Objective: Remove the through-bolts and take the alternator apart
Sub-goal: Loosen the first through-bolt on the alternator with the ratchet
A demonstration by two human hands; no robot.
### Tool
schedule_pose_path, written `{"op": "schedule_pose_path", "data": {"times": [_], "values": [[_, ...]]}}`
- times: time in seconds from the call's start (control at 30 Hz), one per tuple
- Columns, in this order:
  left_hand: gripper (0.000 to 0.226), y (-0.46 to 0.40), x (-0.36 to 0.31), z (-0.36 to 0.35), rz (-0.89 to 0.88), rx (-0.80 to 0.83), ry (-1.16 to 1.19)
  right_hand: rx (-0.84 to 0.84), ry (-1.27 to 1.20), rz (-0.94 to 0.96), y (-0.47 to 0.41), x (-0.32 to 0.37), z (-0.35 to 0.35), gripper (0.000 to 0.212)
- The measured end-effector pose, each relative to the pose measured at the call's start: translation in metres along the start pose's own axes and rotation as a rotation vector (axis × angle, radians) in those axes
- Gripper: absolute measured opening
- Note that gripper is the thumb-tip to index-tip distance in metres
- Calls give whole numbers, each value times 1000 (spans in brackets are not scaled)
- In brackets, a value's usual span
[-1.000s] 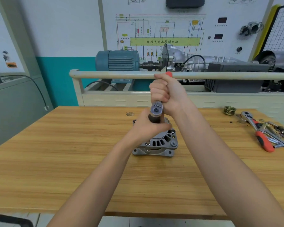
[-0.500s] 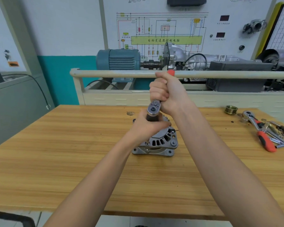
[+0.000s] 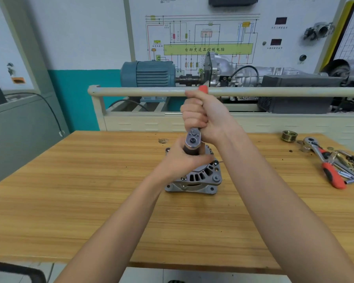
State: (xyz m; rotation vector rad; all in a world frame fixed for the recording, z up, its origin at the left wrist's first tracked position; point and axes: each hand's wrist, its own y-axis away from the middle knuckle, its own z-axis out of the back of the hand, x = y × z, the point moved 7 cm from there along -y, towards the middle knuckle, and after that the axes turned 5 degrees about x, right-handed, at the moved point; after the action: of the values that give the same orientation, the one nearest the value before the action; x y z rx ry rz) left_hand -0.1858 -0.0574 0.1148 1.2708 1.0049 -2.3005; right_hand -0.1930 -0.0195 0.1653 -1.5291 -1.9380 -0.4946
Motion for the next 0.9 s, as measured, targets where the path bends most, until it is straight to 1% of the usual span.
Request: {"op": "schedule_pose_path", "data": {"times": [0.03,0.07,0.1,0.13,0.17,0.27,0.3,0.33,0.37,0.4,0.47,0.53,0.57,0.6,0.63,0.67,0.77,0.8,0.83,0.87,0.9], "values": [[38,1,-2,-4,3,120,-44,61,45,-91,0,-5,-5,48],[40,3,-3,-6,12,200,-71,102,78,-156,0,-10,-9,46],[42,3,-3,-6,24,230,-70,111,93,-181,0,-12,-11,46],[42,2,-2,-5,36,203,-35,86,77,-160,-3,-12,-10,47],[41,1,-1,-1,47,119,34,37,23,-94,-5,-9,-7,48],[34,0,7,16,67,-328,278,-161,-180,254,-7,7,9,50],[33,1,8,19,78,-419,304,-195,-205,333,-5,11,13,49],[30,2,8,19,81,-447,280,-207,-203,363,-3,13,14,48],[30,1,8,19,78,-423,225,-195,-184,344,-2,13,13,49],[31,1,9,18,72,-353,157,-156,-157,283,-2,11,11,50],[32,-1,5,10,52,-108,16,-38,-101,91,-2,3,2,53],[33,1,0,1,49,133,-47,46,-38,-62,-3,-5,-5,53],[35,2,-1,-2,57,202,-45,56,-11,-91,-4,-8,-7,52],[35,2,-1,-2,67,213,-29,47,-10,-83,-5,-9,-8,53],[33,1,-1,1,75,165,6,20,-45,-32,-7,-8,-7,54],[32,-1,0,7,72,66,61,-28,-102,64,-8,-5,-5,53],[36,-1,6,23,58,-363,207,-204,-210,433,-2,9,11,46],[34,1,6,25,74,-454,212,-233,-215,502,1,11,13,45],[33,2,6,24,85,-489,197,-248,-207,534,4,12,14,44],[33,2,6,23,82,-473,169,-244,-191,522,4,13,14,44],[33,2,6,22,71,-406,129,-216,-169,461,3,12,13,45]]}}
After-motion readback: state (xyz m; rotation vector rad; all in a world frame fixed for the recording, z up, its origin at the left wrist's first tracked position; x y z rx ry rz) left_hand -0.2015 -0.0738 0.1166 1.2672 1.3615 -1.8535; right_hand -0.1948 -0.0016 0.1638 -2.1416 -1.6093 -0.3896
